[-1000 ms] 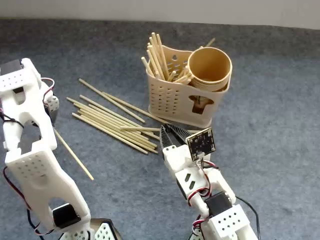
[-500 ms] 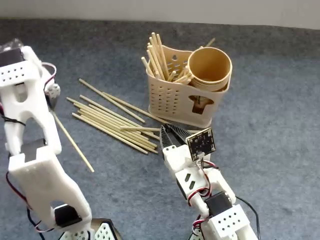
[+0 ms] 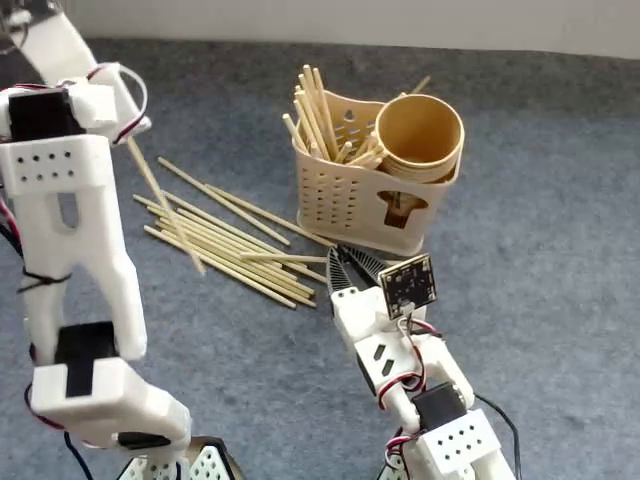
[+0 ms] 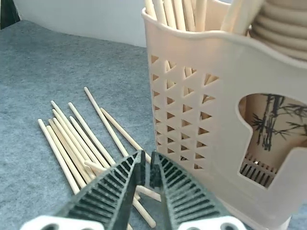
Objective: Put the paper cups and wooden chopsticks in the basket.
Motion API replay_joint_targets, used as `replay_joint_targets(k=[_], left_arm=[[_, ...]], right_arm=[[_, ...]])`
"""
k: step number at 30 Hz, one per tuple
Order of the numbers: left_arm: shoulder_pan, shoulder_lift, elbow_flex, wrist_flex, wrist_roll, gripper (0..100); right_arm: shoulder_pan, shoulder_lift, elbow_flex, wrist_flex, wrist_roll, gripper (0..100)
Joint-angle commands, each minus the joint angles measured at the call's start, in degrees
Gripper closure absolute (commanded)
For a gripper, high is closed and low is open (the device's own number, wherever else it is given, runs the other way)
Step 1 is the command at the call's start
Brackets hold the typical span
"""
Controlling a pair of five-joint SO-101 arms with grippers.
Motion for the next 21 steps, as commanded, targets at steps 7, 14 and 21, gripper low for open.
replay_joint_targets(k=[7,14,21], left_arm=[[10.4,-10.3,-2.5,-19.3,0.6,99],[18.2,-10.9,-2.7,-26.9,0.6,99],[21.9,-10.9,-2.7,-35.6,0.5,99]], right_arm=[[0.7,-1.2,2.6,-1.5,0.8,96.5],[0.7,-1.2,2.7,-1.5,0.8,96.5],[0.7,-1.2,2.8,-1.5,0.8,96.5]])
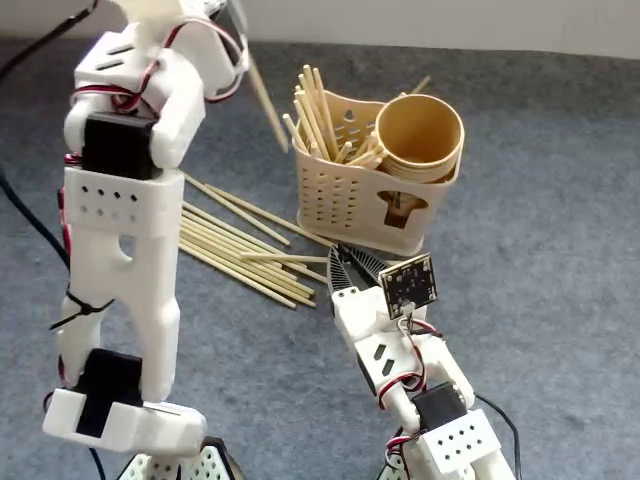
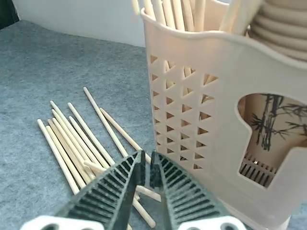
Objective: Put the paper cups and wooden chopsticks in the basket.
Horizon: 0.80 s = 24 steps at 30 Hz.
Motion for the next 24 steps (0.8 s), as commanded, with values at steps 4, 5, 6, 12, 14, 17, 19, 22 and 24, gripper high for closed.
replay_joint_targets(k=[4,5,6,12,14,17,19,22,24], left_arm=[[4.8,-3.0,-2.8,-8.4,0.3,99],[5.1,-3.0,-2.8,-9.1,0.3,99],[5.7,-3.0,-2.8,-9.6,0.3,99],[8.1,-3.0,-2.5,-10.2,0.2,99],[8.2,-2.5,-2.3,-10.2,0.2,99],[7.9,-2.4,-1.0,-8.4,0.2,99],[7.8,-2.9,0.6,-6.9,0.1,96],[7.8,-2.9,1.4,-2.5,0.1,84],[8.0,-2.9,1.4,-0.1,0.1,80]], right_arm=[[0.6,-1.2,2.8,-1.5,0.9,96.5],[0.6,-1.2,2.8,-1.5,0.9,96.5],[0.6,-1.2,2.8,-1.5,0.9,96.5],[0.6,-1.2,2.8,-1.5,0.9,96.5],[0.6,-1.2,2.8,-1.5,0.9,96.5],[0.6,-1.2,2.8,-1.5,0.9,96.5],[0.6,-1.2,2.8,-1.5,0.9,96.5],[0.6,-1.2,2.8,-1.5,0.9,96.5],[0.6,-1.2,2.8,-1.5,0.9,96.5]])
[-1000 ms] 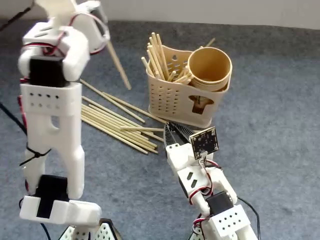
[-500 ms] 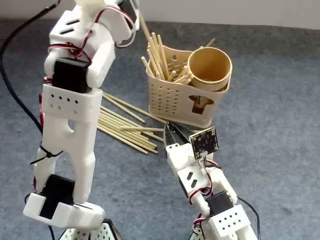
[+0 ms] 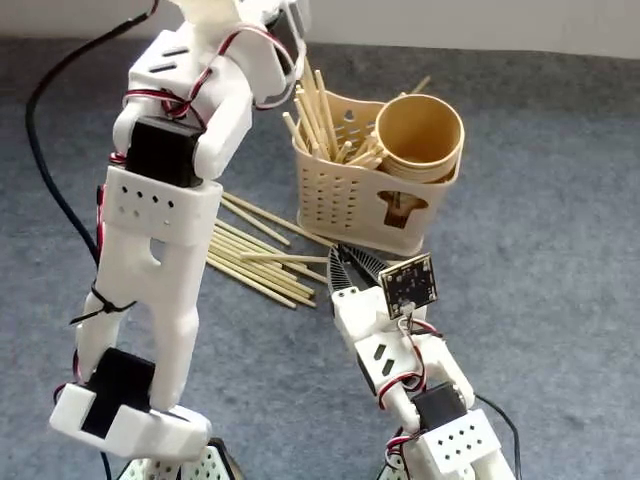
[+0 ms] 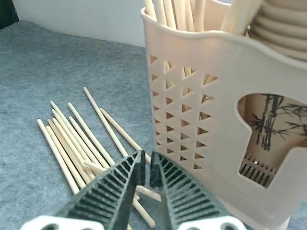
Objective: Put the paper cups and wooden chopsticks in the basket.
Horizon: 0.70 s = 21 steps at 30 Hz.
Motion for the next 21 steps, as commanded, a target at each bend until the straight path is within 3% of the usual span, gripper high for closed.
replay_joint_targets(k=[1,6,8,14,21], left_arm=[[0.7,-2.9,-0.6,4.7,0.1,81],[0.5,-3.1,-0.6,5.2,-0.4,81],[0.5,-4.2,-0.6,6.2,-4.0,81],[0.4,-10.7,-0.2,16.7,-7.6,86],[-10.4,-10.1,0.0,29.7,-7.3,89]], right_arm=[[0.6,-1.2,2.8,-1.5,0.9,96.5],[0.6,-1.2,2.8,-1.5,0.9,96.5],[0.6,-1.2,2.8,-1.5,0.9,96.5],[0.6,-1.2,2.8,-1.5,0.9,96.5],[0.6,-1.2,2.8,-1.5,0.9,96.5]])
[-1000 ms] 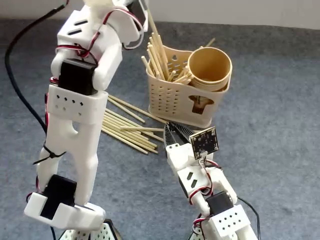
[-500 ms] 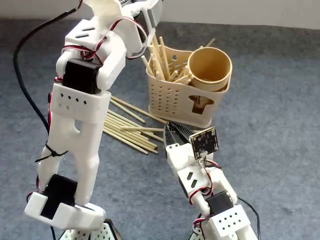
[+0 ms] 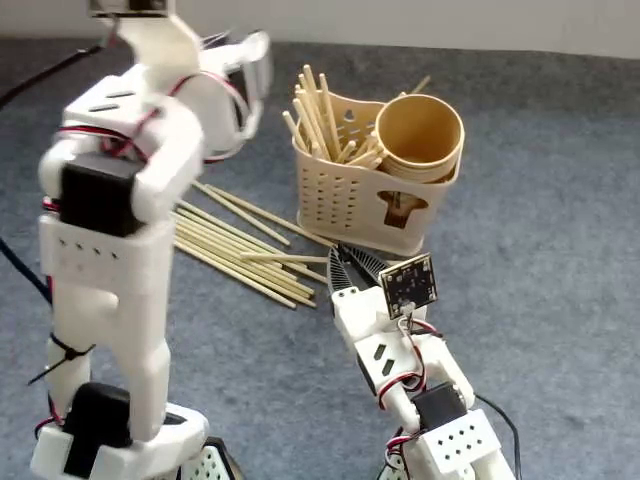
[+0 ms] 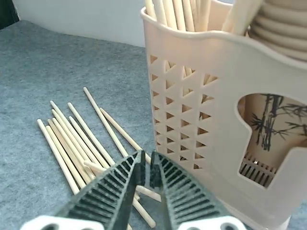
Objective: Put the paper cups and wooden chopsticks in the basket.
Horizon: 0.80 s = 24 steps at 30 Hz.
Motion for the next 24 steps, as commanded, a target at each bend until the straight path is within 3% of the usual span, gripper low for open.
replay_joint_targets(k=[1,7,11,17,24], left_arm=[[-8.3,0.4,0.0,7.9,-0.2,89],[-16.1,7.1,0.0,21.9,-0.3,88],[-20.4,11.3,1.1,26.8,-0.4,89],[-25.3,12.4,12.6,26.2,-0.5,88],[-25.5,12.4,30.9,15.0,-0.6,89]], right_arm=[[0.6,-1.2,2.8,-1.5,0.9,96.5],[0.7,-1.2,2.8,-1.5,0.9,96.5],[0.7,-1.2,2.8,-1.5,0.9,96.5],[0.7,-1.2,2.8,-1.5,0.9,96.5],[0.7,-1.2,2.8,-1.5,0.9,96.5]])
